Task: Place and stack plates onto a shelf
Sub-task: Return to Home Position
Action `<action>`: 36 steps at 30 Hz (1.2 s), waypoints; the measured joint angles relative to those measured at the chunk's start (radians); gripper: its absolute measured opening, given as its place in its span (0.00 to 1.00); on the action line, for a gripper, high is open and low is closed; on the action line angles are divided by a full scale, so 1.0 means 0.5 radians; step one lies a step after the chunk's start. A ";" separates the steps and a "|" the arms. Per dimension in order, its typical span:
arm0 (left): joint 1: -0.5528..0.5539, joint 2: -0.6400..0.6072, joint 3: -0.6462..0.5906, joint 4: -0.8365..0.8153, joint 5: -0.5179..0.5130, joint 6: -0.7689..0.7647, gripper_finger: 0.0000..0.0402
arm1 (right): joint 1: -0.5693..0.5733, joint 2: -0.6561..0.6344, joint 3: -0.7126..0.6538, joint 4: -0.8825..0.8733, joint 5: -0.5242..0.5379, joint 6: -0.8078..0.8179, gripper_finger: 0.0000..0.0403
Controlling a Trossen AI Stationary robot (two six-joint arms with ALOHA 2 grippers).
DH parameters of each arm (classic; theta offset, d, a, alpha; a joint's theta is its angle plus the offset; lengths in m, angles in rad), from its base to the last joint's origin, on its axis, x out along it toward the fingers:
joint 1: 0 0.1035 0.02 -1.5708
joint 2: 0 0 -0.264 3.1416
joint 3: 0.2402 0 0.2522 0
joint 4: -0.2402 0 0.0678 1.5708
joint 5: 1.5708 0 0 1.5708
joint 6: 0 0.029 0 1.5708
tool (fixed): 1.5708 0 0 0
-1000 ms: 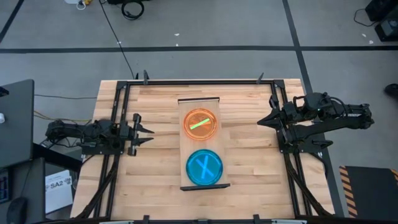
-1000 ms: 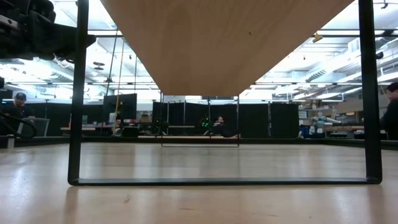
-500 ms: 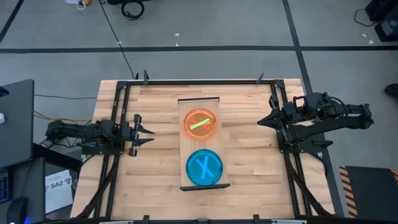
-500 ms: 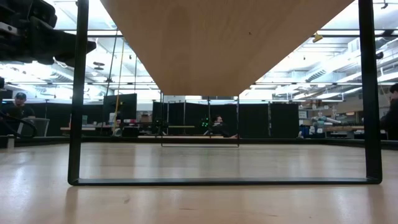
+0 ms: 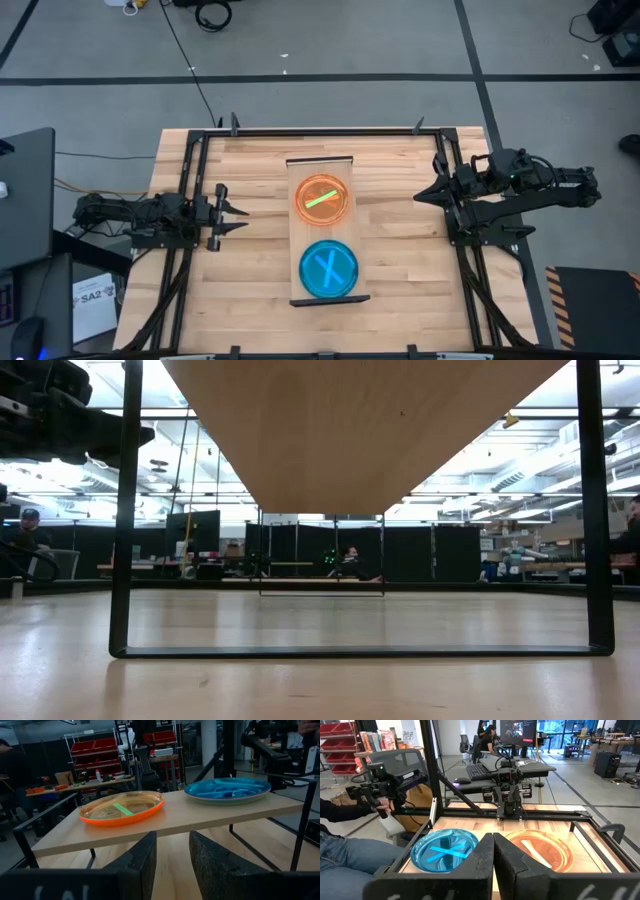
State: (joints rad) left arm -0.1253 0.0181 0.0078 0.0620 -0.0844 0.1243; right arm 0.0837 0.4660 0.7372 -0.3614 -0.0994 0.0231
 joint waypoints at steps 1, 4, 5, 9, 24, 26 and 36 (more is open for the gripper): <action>0.000 0.000 -0.001 0.000 0.000 -0.001 0.31 | 0.000 0.001 0.000 -0.003 0.001 -0.001 0.03; 0.000 0.000 -0.001 0.001 0.000 -0.001 0.31 | 0.000 0.001 0.000 -0.033 0.000 -0.001 0.03; 0.000 0.000 -0.001 0.001 0.000 0.000 0.31 | 0.000 0.000 -0.003 -0.034 -0.001 -0.001 0.03; 0.000 0.000 -0.001 0.001 0.000 0.000 0.31 | 0.001 -0.008 -0.142 0.125 -0.048 -0.001 0.03; 0.000 0.001 -0.002 0.001 0.000 0.000 0.31 | 0.001 -0.021 -0.816 0.775 -0.067 0.054 0.03; 0.000 0.001 -0.002 0.001 0.000 0.000 0.31 | 0.001 -0.044 -0.887 0.856 -0.067 0.053 0.03; 0.000 0.001 -0.002 0.001 0.000 -0.001 0.31 | 0.000 -0.356 -1.164 0.941 -0.067 0.074 0.03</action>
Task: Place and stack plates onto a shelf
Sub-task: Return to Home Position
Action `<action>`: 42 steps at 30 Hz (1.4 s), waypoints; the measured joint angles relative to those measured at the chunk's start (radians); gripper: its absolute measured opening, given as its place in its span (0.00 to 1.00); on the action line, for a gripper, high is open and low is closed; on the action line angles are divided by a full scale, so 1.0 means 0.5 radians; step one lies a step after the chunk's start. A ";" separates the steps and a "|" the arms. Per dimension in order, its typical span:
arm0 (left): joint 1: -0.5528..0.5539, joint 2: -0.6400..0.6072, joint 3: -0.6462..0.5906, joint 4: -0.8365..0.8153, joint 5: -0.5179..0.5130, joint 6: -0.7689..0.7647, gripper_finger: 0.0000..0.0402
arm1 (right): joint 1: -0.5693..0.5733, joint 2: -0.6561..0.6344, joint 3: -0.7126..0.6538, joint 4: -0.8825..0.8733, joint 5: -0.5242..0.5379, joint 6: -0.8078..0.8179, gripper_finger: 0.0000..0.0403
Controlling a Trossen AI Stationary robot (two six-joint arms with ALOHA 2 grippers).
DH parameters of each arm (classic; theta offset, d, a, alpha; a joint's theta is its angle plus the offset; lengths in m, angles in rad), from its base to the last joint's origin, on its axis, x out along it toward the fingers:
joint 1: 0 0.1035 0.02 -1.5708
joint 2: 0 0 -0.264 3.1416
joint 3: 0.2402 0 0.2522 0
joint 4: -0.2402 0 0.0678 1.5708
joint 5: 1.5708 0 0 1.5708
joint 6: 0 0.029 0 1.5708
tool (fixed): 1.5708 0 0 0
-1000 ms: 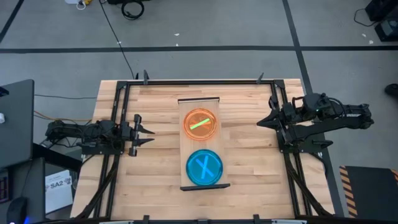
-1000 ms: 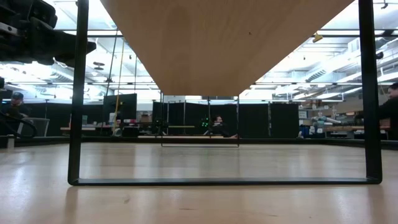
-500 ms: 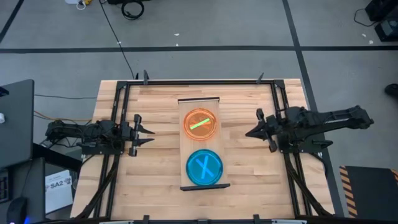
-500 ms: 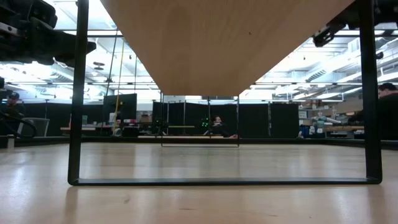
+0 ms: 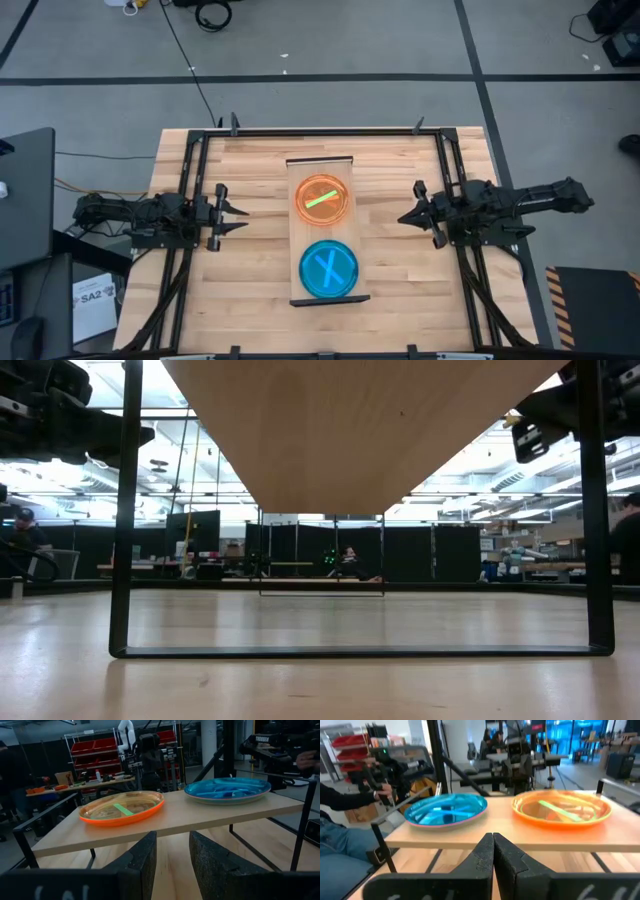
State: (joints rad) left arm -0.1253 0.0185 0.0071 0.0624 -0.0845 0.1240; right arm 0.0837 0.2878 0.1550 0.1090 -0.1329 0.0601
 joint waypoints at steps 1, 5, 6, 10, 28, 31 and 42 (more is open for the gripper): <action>0.000 0.000 0.000 0.000 0.000 0.000 0.31 | 0.000 -0.044 -0.016 -0.001 0.000 -0.001 0.03; 0.000 0.000 0.000 0.000 0.000 0.000 0.31 | 0.000 -0.213 -0.031 -0.087 0.000 -0.004 0.03; 0.000 0.000 0.000 0.000 0.000 0.000 0.31 | 0.000 -0.256 -0.031 -0.120 0.000 -0.005 0.03; 0.000 0.000 -0.001 0.000 0.000 0.000 0.31 | 0.000 -0.416 -0.031 -0.253 0.020 -0.006 0.03; 0.000 0.002 -0.001 -0.029 0.005 -0.006 0.31 | 0.000 -0.572 -0.120 -0.187 0.070 -0.073 0.03; 0.000 0.002 -0.001 -0.031 0.004 -0.006 0.31 | 0.000 -0.571 -0.235 -0.039 0.070 -0.089 0.03; 0.000 0.002 -0.001 -0.035 0.004 -0.005 0.31 | 0.000 -0.571 -0.297 -0.116 0.179 -0.124 0.03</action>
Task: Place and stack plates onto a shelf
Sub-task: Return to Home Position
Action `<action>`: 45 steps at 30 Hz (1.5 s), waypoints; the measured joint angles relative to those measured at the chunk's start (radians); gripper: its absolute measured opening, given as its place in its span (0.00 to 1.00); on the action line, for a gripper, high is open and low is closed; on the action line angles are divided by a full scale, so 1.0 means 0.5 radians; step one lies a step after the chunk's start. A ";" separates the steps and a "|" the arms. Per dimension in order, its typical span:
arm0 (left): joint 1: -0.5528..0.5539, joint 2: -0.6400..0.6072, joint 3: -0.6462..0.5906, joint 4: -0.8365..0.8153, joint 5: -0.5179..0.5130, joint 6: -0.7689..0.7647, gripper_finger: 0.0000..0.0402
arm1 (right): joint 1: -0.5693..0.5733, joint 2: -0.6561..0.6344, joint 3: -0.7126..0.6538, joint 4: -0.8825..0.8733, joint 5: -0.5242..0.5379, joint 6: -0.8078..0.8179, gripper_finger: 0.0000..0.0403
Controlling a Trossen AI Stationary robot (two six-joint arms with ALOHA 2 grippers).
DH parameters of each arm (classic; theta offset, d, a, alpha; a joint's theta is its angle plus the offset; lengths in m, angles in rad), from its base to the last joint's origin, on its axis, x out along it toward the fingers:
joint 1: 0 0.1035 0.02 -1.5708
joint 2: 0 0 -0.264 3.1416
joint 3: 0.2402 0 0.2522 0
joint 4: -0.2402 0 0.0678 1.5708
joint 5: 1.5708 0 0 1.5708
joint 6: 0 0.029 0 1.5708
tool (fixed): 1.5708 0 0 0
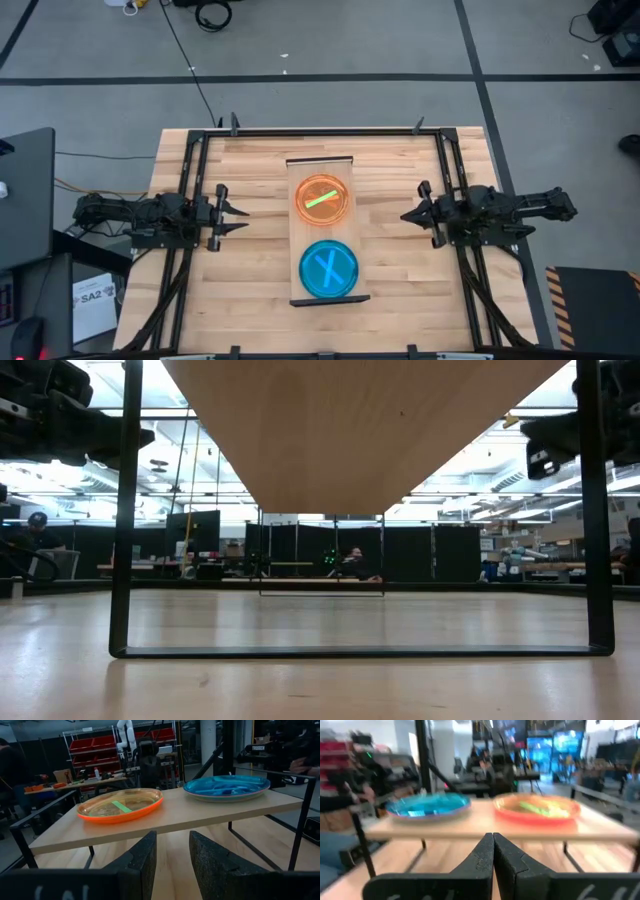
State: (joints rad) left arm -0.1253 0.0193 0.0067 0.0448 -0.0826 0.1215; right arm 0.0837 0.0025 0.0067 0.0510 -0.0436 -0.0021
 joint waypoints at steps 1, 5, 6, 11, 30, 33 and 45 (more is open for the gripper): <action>0.000 0.001 0.000 0.000 0.000 0.000 0.31 | 0.000 0.000 0.000 -0.050 0.026 0.000 0.03; -0.001 0.001 0.000 -0.001 0.000 -0.008 0.31 | -0.002 0.039 0.000 -0.067 0.116 -0.023 0.03; 0.000 0.000 0.000 -0.002 0.000 -0.008 0.31 | -0.002 0.046 0.000 -0.066 0.117 -0.061 0.03; 0.000 0.000 0.000 -0.002 -0.001 -0.008 0.31 | -0.002 0.066 0.000 -0.067 0.108 -0.154 0.03; 0.000 0.000 -0.001 0.016 -0.009 -0.009 0.31 | -0.002 0.066 0.000 -0.059 0.101 -0.145 0.03; 0.000 0.000 -0.001 0.018 -0.010 -0.009 0.31 | -0.002 0.066 0.000 -0.059 0.101 -0.145 0.03; 0.031 -0.025 -0.001 0.038 0.004 -0.010 0.31 | -0.002 0.066 0.000 -0.059 0.101 -0.144 0.03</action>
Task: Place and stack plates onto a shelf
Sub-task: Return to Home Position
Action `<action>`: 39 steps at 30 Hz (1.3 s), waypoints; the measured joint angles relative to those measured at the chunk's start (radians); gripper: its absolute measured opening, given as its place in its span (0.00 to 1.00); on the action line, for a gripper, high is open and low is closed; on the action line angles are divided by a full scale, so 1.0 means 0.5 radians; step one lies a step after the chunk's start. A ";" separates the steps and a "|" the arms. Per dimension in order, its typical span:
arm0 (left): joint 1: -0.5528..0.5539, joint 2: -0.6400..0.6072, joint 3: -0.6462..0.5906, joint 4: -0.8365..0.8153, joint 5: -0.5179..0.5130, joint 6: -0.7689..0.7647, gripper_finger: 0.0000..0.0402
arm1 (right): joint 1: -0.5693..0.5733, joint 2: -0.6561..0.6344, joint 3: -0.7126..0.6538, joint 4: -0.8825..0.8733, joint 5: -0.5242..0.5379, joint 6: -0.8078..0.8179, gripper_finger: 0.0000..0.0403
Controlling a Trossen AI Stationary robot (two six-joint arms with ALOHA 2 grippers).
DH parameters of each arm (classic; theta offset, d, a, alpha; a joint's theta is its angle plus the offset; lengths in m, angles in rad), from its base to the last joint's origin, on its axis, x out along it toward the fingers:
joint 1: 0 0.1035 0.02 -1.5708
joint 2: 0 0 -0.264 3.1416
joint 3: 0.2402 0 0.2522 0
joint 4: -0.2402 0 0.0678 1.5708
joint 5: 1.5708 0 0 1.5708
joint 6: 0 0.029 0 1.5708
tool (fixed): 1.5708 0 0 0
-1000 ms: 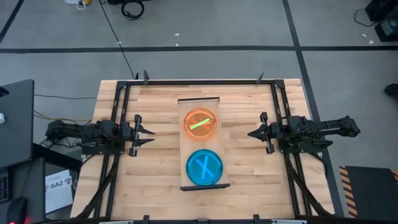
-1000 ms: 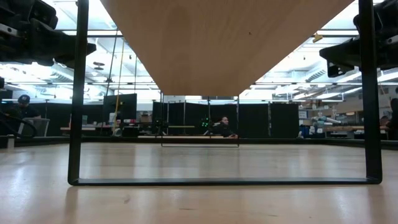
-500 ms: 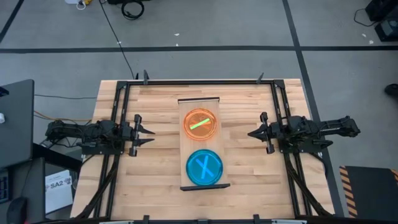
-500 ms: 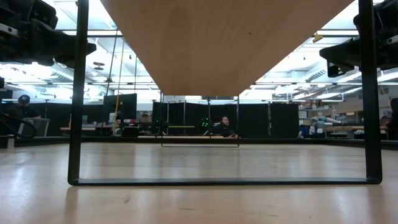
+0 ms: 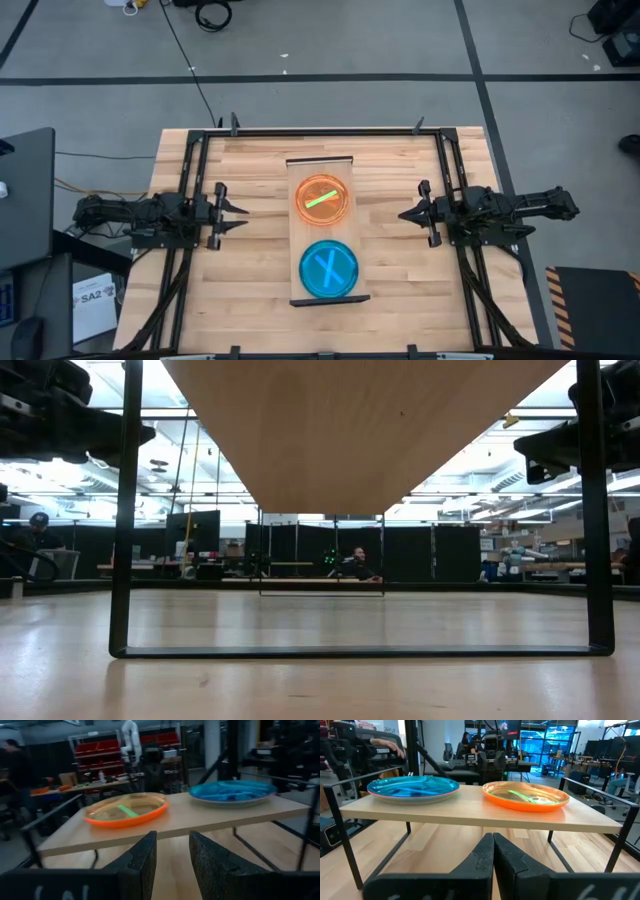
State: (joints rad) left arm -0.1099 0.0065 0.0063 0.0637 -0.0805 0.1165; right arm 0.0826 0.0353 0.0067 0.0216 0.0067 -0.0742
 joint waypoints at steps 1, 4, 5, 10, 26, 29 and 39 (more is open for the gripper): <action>0.025 -0.007 0.000 -0.008 -0.003 0.000 0.31 | 0.000 0.000 0.000 0.001 0.000 0.000 0.03; 0.112 -0.008 0.000 0.001 -0.002 0.000 0.31 | 0.000 0.000 0.001 0.001 0.000 0.000 0.03; 0.137 -0.008 0.000 -0.002 -0.003 0.001 0.31 | 0.000 0.000 0.001 0.001 0.000 0.000 0.03; 0.171 -0.002 0.000 0.001 -0.010 0.001 0.31 | 0.000 0.000 0.001 0.001 0.000 0.000 0.03; 0.155 -0.010 0.000 0.035 -0.009 0.001 0.31 | 0.000 0.000 0.001 0.001 0.000 0.001 0.03; 0.156 -0.010 0.000 0.029 -0.009 0.000 0.31 | 0.000 0.001 0.001 0.002 0.000 0.000 0.03; 0.156 -0.010 0.000 0.029 -0.009 0.001 0.31 | 0.000 0.001 0.002 0.010 0.000 0.001 0.03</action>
State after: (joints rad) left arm -0.0319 0.0013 0.0063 0.0780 -0.0849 0.1169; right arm 0.0826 0.0357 0.0074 0.0265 0.0067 -0.0739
